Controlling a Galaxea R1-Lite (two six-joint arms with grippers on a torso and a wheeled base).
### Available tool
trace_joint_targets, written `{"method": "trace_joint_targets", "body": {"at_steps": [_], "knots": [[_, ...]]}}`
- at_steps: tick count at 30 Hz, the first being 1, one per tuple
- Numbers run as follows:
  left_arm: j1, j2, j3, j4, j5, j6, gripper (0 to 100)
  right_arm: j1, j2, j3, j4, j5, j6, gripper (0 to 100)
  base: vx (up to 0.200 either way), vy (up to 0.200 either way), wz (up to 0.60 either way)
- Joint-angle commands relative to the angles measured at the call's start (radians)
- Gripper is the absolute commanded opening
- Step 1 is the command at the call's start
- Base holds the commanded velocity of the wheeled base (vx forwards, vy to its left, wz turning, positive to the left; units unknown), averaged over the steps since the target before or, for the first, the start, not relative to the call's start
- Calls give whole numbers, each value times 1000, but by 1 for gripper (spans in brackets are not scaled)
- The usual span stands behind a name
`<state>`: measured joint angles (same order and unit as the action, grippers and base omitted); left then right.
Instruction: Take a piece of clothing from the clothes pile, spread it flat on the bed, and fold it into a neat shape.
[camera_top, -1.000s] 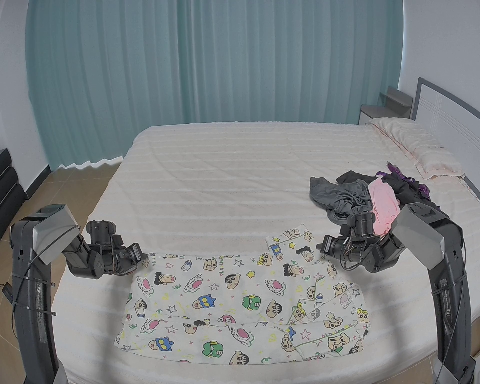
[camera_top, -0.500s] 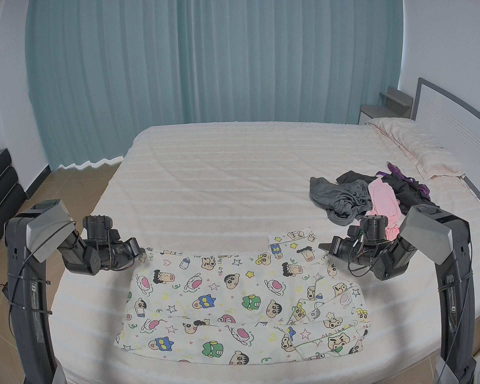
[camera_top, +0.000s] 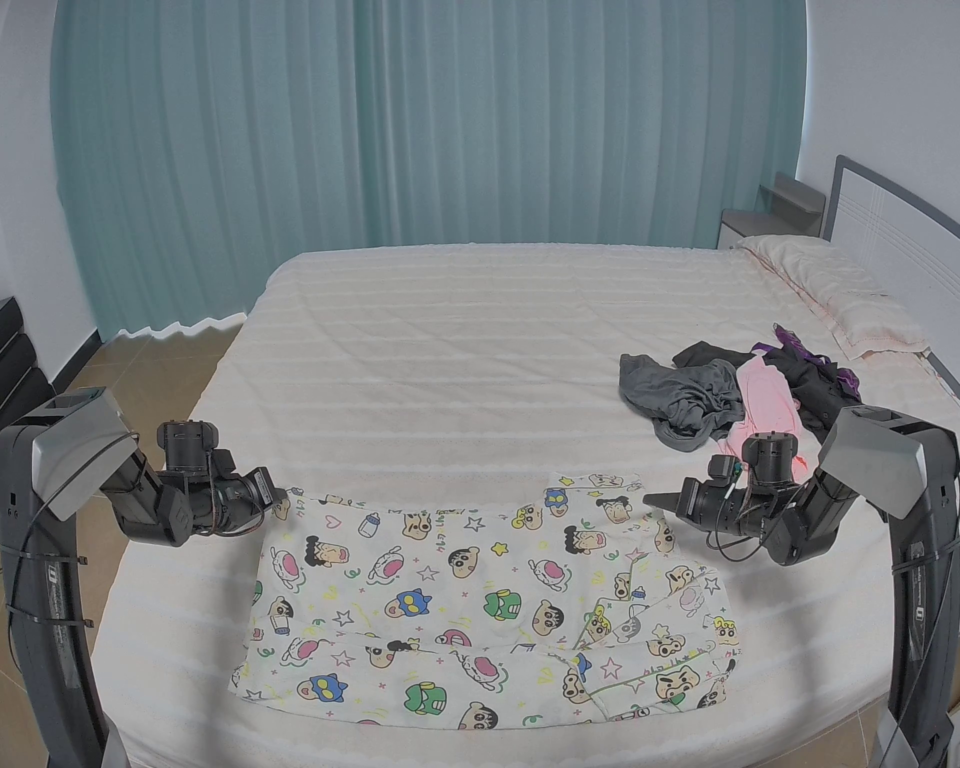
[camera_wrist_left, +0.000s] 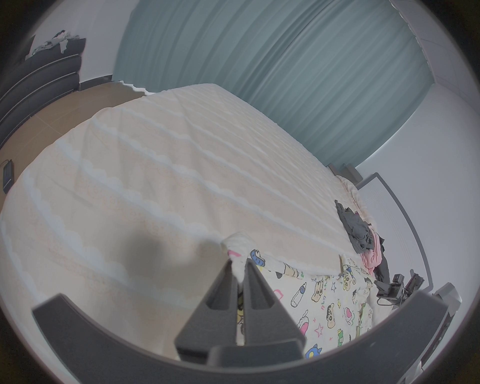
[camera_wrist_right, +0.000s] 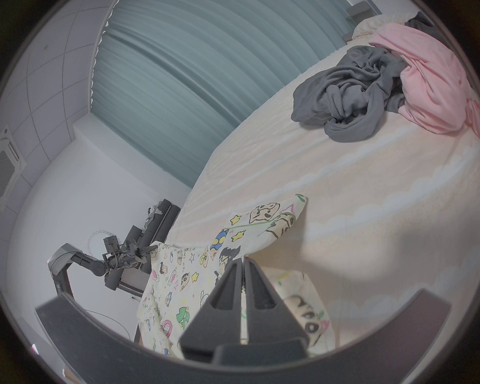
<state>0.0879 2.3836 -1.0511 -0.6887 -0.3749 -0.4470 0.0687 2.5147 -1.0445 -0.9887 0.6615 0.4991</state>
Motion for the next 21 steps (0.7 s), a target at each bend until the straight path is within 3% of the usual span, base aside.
{"method": "trace_joint_targets", "body": {"at_steps": [1, 6, 13, 14, 21], "knots": [[-4, -57, 59, -2, -7, 22, 0, -29, -53, 64, -2, 58, -4, 0, 0, 0, 0], [-4, -107, 135, -5, -10, 82, 0, -66, -100, 130, -2, 162, -10, 0, 0, 0, 0], [-10, -136, 167, -5, -18, 106, 0, -66, -70, 95, 15, 158, -5, 0, 0, 0, 0], [-10, -136, 167, -5, -18, 106, 0, -66, -70, 95, 15, 158, -5, 100, 0, 0, 0], [-20, -129, 167, -3, -18, 106, 0, -53, -59, -6, 104, 106, -5, 100, 0, 0, 0]]}}
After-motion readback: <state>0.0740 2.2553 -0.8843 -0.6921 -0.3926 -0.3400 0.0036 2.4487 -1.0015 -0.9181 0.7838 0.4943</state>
